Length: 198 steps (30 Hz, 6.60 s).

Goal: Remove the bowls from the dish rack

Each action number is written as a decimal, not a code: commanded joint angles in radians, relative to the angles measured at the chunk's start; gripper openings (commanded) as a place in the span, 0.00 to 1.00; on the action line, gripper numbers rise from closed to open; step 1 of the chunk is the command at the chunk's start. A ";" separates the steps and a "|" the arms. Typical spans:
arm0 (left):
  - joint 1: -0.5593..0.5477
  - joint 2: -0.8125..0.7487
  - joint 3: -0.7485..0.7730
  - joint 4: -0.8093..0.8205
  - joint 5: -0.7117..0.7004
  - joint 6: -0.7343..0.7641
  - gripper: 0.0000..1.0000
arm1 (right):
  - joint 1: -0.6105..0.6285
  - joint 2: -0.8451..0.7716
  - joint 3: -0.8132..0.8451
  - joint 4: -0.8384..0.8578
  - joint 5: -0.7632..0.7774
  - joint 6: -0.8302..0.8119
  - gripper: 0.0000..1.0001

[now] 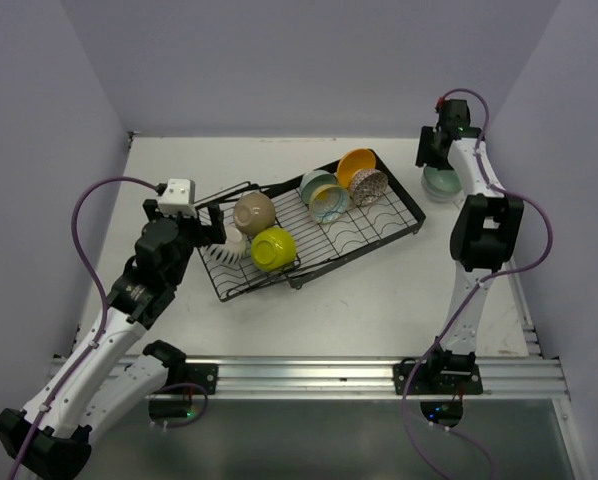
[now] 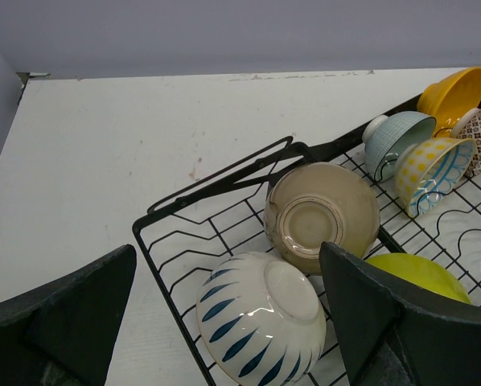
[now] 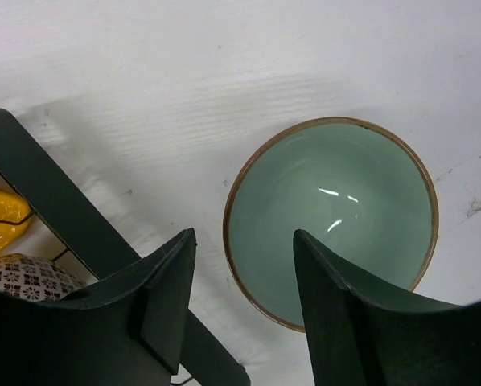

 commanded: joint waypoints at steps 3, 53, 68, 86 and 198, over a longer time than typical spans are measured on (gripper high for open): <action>-0.005 -0.006 0.030 0.012 0.001 0.013 1.00 | 0.001 -0.197 -0.110 0.068 -0.047 0.045 0.56; -0.005 -0.001 0.022 0.009 -0.025 0.011 1.00 | 0.092 -0.489 -0.815 0.323 -0.089 0.165 0.39; -0.005 -0.023 0.022 0.006 -0.039 0.010 1.00 | 0.219 -0.454 -0.792 0.317 -0.106 0.182 0.25; -0.003 -0.032 0.022 0.001 -0.059 0.013 1.00 | 0.231 -0.547 -0.668 0.179 -0.086 0.183 0.66; -0.005 -0.056 0.024 -0.001 -0.053 0.003 1.00 | 0.808 -0.276 -0.826 1.530 -0.982 1.160 0.00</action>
